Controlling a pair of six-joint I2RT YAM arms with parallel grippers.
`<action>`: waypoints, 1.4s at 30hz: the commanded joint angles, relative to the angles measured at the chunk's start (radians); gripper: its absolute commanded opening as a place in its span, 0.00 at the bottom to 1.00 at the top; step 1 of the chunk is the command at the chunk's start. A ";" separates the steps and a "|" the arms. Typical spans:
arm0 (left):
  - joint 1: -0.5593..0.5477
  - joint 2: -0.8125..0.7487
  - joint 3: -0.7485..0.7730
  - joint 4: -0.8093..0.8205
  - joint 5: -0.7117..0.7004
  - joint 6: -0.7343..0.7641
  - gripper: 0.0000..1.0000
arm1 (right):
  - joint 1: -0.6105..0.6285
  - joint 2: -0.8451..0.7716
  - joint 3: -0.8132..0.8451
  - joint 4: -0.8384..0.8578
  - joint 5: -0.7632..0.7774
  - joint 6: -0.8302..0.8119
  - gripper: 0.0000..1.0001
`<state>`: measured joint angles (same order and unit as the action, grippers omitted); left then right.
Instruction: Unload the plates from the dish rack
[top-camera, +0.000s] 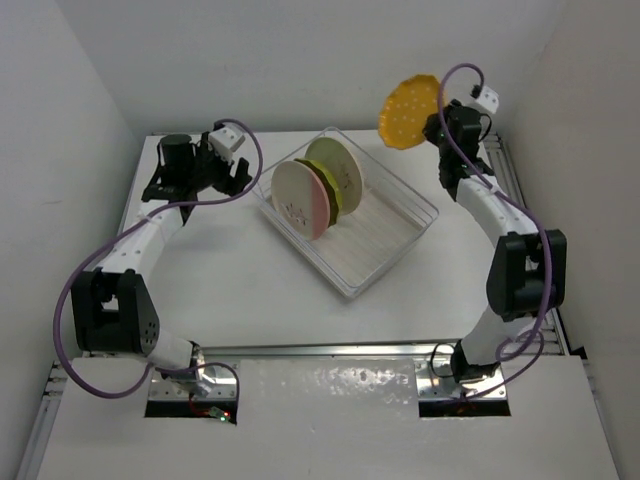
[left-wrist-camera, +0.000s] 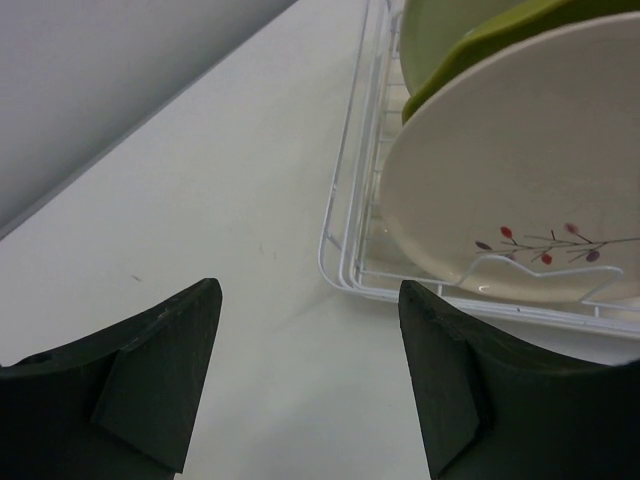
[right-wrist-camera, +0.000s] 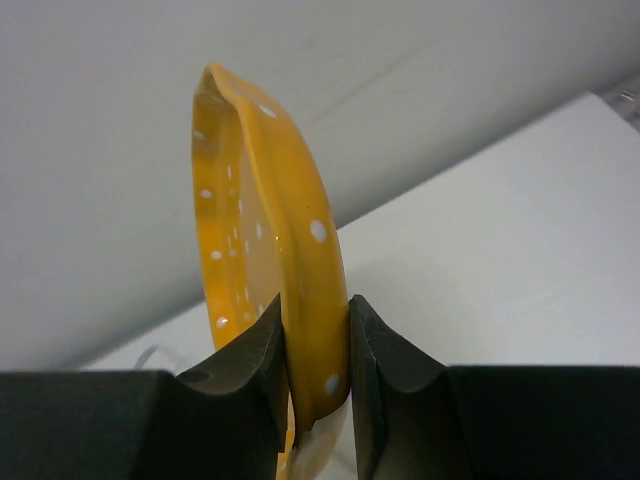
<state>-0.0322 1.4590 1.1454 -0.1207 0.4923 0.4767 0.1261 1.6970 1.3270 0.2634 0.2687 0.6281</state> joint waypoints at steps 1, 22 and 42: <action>-0.003 -0.058 -0.029 0.021 0.011 -0.026 0.70 | -0.054 0.032 0.003 0.305 0.101 0.305 0.00; -0.003 -0.180 -0.145 -0.069 -0.026 -0.013 0.69 | -0.077 0.243 -0.319 1.037 0.429 0.455 0.00; -0.003 -0.207 -0.131 -0.099 -0.095 0.019 0.69 | -0.184 -0.104 -0.604 0.798 0.428 0.435 0.00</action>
<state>-0.0322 1.2911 1.0000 -0.2302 0.4126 0.4709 -0.0044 1.7466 0.7750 0.8753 0.6411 1.0386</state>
